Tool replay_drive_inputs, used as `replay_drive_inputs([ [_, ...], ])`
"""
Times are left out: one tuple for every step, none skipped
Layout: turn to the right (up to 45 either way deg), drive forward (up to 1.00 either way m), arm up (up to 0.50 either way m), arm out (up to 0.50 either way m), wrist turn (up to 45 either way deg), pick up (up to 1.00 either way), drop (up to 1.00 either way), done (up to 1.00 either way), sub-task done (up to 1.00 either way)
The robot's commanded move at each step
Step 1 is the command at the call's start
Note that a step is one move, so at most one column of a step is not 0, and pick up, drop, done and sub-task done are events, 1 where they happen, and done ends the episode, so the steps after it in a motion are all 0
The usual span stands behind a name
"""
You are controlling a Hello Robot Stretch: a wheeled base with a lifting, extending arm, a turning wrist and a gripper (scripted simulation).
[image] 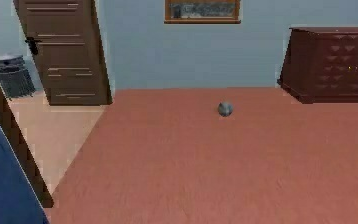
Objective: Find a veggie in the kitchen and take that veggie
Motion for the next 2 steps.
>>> replay_drive_inputs([
  [0.0,0.85,0.00,0.00,0.0,0.00,0.00,0.00,0.00],
  [-36.0,0.00,0.00,0.00,0.0,0.00,0.00,0.00,0.00],
])
